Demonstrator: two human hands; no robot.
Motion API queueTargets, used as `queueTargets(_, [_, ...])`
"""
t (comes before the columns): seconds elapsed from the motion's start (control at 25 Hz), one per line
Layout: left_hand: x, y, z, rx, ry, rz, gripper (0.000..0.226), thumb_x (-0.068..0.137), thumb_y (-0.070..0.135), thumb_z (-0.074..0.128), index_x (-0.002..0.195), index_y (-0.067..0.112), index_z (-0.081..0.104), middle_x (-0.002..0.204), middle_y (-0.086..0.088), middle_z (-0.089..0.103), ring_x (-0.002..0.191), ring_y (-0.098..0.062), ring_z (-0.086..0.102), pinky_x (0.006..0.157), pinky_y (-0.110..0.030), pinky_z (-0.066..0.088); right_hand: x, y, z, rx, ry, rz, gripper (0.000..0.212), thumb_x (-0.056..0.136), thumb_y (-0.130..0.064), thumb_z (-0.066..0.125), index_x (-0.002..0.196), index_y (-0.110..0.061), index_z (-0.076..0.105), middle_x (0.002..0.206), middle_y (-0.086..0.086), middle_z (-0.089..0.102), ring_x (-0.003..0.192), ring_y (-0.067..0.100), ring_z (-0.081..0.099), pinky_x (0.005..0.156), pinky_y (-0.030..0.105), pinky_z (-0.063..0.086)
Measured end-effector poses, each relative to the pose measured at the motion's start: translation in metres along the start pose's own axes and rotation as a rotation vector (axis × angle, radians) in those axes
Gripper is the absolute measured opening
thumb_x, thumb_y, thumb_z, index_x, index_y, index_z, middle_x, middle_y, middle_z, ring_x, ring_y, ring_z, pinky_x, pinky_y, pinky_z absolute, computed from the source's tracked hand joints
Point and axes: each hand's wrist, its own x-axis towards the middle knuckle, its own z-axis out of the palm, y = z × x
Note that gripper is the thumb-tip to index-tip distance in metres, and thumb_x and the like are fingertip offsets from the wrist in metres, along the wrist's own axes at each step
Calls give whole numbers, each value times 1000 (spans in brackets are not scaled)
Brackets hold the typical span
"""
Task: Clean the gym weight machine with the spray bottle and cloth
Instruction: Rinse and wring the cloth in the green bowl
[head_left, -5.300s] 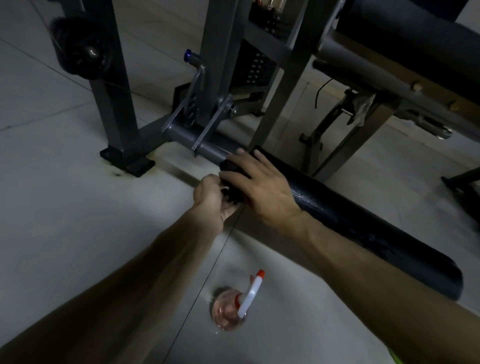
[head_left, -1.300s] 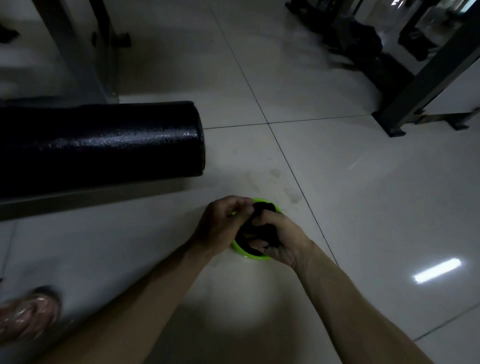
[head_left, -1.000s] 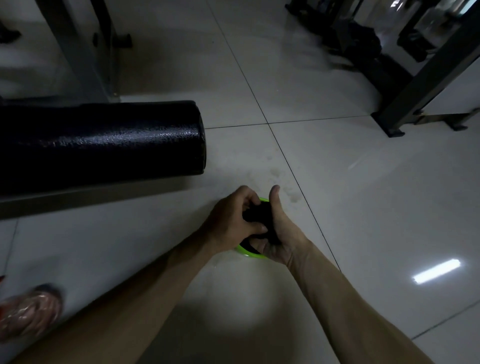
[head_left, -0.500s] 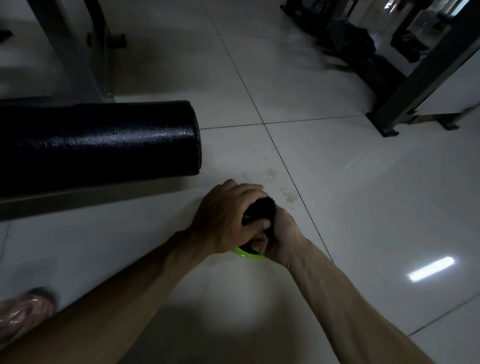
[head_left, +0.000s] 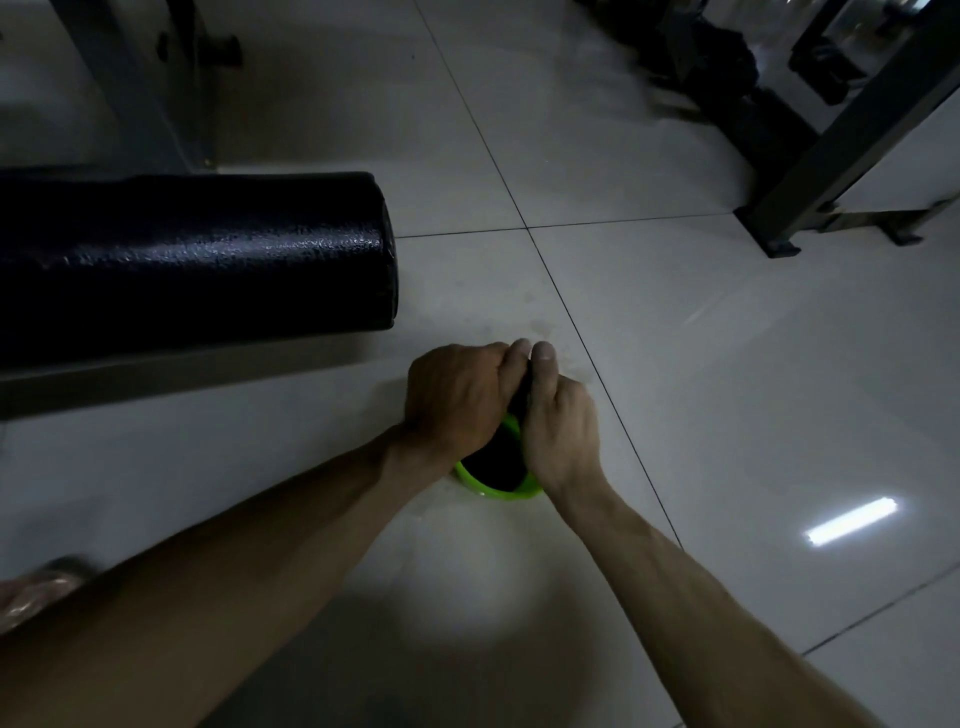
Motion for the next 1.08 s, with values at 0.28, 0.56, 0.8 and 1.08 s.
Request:
queueTargets(0.28, [11, 18, 0, -738, -398, -934, 50, 86, 62, 66, 77, 13, 72, 76, -3, 73, 71, -20, 72, 62, -33, 62, 3, 28, 9, -130, 165, -104, 60, 105, -59, 19, 66, -20, 43, 57, 0, 55, 56, 29, 52, 54, 36, 36])
queueTargets(0.56, [-25, 16, 2, -201, -47, 67, 49, 99, 57, 41, 130, 27, 64, 121, 3, 60, 97, -15, 65, 72, -27, 51, 12, 4, -1, 1049, -442, 969, 57, 105, -39, 39, 53, -17, 47, 40, -2, 39, 29, 10, 29, 37, 15, 18])
queueTargets(0.8, [8, 15, -15, 98, 13, 328, 46, 106, 46, 31, 103, 19, 68, 91, -3, 68, 69, -26, 66, 58, -36, 52, 13, -22, -28, 784, -464, 821, 59, 102, -30, 28, 44, -22, 37, 41, -3, 32, 32, 11, 24, 41, 13, 15])
queueTargets(1.08, [35, 31, -21, 185, -83, 177, 56, 105, 42, 24, 71, 20, 62, 65, -5, 66, 59, -24, 54, 61, -31, 32, 27, -19, -25, 173, -33, 183, 37, 103, -48, 23, 99, -21, 48, 71, 9, 60, 71, 33, 59, 65, 43, 46])
